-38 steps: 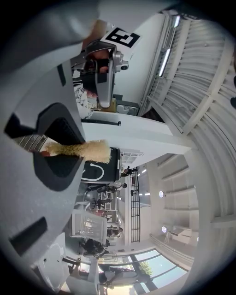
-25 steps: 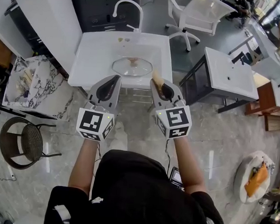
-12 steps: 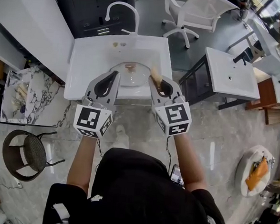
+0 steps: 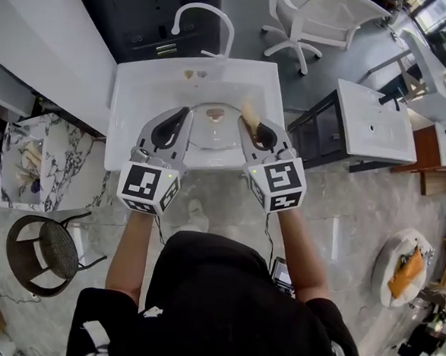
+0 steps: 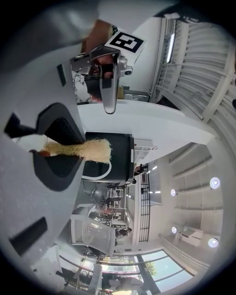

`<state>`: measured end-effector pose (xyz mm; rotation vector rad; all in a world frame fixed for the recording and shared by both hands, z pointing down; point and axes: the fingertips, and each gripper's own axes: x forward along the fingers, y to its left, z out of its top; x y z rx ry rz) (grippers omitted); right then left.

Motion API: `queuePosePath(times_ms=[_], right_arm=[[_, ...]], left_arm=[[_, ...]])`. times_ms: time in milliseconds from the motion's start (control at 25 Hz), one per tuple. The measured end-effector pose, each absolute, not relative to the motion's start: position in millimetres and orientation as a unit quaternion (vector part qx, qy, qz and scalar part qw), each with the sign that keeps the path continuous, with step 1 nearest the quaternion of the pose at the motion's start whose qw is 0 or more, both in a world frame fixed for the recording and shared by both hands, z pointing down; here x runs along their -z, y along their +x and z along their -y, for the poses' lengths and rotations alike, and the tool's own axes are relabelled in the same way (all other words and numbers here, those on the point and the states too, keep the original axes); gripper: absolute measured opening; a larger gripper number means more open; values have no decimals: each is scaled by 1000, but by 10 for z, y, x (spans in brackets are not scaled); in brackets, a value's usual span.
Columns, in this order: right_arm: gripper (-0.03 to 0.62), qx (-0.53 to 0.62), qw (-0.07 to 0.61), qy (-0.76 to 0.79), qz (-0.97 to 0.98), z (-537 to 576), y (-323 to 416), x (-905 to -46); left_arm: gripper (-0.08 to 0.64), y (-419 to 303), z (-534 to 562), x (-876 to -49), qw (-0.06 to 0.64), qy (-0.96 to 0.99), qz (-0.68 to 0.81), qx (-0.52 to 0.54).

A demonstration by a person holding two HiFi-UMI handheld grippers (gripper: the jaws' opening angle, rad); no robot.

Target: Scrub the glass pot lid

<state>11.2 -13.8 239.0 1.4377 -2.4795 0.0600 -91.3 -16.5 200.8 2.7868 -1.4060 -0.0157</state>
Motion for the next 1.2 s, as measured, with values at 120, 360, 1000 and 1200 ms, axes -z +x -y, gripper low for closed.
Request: queuePosePath(times_ms=[120,360,1000,1200], right_arm=[[9,-26,141,497,856,294,15,-2459],[9,-39,145,502,852,593,-165,-2562],[9,-43,162,513,842,958,-189,-2747],[9,-50,165,509,843,1094,-115,-2829]], left_arm=[[6,-994,338,-2072,16,895,446,3],[6,-1146,610,-2218,25,901,433,-6],[6,-1104,919,-2643,52,916,395,-42],[6,-1063,1037,-2738,57,915,395,-56]])
